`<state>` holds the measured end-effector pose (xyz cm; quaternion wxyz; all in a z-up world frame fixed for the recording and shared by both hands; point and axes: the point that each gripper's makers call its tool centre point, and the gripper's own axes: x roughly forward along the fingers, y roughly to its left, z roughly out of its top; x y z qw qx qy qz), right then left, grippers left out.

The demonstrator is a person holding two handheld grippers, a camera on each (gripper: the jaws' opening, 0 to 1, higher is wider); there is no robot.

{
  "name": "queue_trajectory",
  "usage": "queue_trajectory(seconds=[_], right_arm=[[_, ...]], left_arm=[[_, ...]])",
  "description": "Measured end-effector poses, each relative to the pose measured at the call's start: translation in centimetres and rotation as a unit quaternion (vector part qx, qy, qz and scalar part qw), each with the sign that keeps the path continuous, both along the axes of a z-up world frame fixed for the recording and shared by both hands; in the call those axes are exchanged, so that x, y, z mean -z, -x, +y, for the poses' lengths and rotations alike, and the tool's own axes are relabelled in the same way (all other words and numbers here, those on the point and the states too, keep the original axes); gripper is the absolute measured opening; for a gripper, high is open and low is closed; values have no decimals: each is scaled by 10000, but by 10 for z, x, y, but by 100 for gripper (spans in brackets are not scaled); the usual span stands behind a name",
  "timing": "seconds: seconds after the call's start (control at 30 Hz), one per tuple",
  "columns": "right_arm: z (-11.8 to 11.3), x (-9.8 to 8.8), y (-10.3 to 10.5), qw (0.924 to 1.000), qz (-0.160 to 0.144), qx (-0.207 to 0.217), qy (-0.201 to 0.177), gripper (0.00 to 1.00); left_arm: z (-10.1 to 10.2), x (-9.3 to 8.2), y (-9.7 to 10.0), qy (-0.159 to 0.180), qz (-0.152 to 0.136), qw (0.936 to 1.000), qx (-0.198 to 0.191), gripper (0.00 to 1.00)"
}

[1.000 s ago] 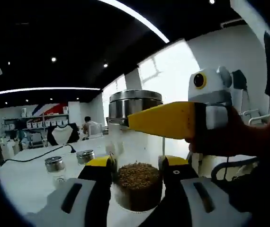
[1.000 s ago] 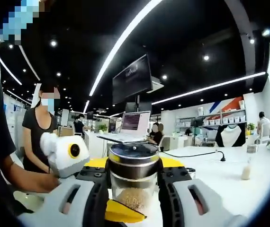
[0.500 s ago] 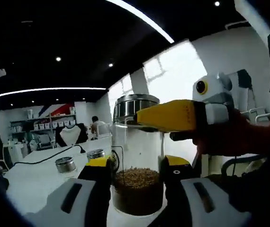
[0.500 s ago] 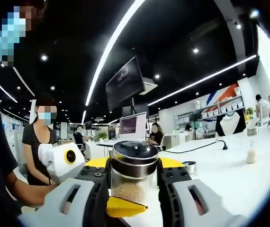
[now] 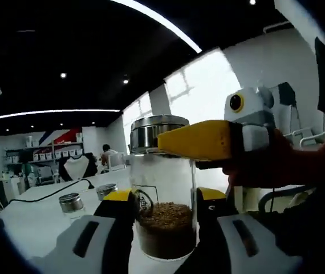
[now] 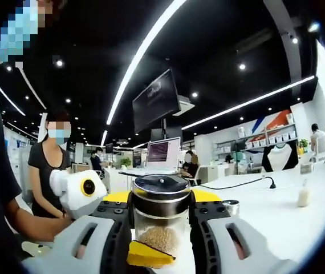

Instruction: Rotate the seasoning bottle until the label or dispensing opening points toward the visible target arrow and the bottle remains upright within the marked orientation range

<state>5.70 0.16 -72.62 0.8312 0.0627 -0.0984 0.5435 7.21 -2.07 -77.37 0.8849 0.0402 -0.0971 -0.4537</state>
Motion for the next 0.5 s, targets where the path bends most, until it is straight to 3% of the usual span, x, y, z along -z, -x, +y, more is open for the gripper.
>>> queue_trajectory(seconds=[0.1, 0.17, 0.23, 0.27, 0.33, 0.4, 0.47, 0.5], right_arm=[[1, 1, 6, 9997, -82, -222, 105, 36], [3, 3, 6, 9996, -27, -246, 134, 37], [1, 3, -1, 9999, 142, -35, 33, 37], [0, 3, -4, 9997, 225, 73, -37, 37], [0, 5, -10, 9988, 387, 257, -132, 37], [2, 9, -17, 9971, 511, 520, -193, 39], [4, 9, -20, 9958, 586, 641, -284, 40], [4, 10, -21, 9953, 650, 662, -288, 40]], left_arm=[[0, 1, 8, 133, 158, 9989, 424, 44], [1, 2, 7, 47, 169, 9994, 300, 44], [6, 1, 1, -203, -171, 9995, -149, 43], [8, -2, -6, -393, -433, 9962, -651, 43], [11, -1, -12, -764, -647, 9885, -1131, 43], [12, 1, -16, -1172, -901, 9765, -1571, 43], [11, -1, -17, -1145, -983, 9733, -1726, 43], [8, 0, -16, -1087, -923, 9752, -1695, 43]])
